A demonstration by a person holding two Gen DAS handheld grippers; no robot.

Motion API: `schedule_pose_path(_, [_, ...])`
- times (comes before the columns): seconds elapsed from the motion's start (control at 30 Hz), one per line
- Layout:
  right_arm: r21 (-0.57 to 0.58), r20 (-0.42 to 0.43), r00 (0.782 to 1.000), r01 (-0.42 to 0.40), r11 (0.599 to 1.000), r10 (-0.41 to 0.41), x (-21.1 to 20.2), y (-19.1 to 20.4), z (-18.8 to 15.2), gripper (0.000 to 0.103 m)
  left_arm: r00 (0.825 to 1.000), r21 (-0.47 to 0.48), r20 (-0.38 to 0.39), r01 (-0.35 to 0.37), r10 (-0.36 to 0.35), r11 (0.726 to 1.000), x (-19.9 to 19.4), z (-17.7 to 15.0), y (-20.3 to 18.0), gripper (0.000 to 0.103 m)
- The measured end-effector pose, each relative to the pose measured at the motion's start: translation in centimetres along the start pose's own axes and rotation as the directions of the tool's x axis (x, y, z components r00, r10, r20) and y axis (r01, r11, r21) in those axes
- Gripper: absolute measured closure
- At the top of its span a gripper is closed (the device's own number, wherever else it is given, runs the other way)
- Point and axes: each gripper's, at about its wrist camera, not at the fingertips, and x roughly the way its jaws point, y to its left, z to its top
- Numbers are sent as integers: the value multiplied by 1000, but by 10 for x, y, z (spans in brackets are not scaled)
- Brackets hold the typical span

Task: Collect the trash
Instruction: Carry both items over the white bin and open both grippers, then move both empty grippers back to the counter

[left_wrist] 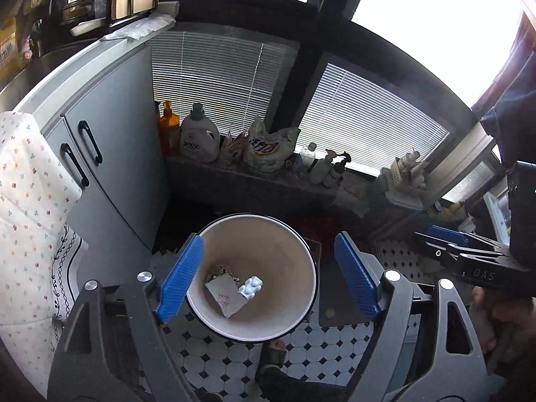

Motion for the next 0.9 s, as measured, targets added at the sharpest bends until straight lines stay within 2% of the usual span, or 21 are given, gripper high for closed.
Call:
schedule_pose_path(0.23, [-28, 17, 1000, -25, 999, 25, 0, 42, 4, 13, 995, -38, 30, -93, 94, 995, -40, 3, 42, 11])
schedule_pose_path(0.37, [-72, 30, 997, -69, 995, 71, -2, 83, 9, 9, 985, -87, 42, -163, 168, 983, -71, -2, 80, 9])
schedule_pose_path(0.63, [-192, 30, 984, -170, 967, 178, -5, 181, 11, 8, 952, -220, 81, -271, 294, 937, -137, -27, 153, 7])
schedule_pose_path(0.9, [-309, -6, 968, -242, 920, 252, -3, 276, 2, 8, 913, -352, 114, -331, 391, 876, -193, -52, 217, 7])
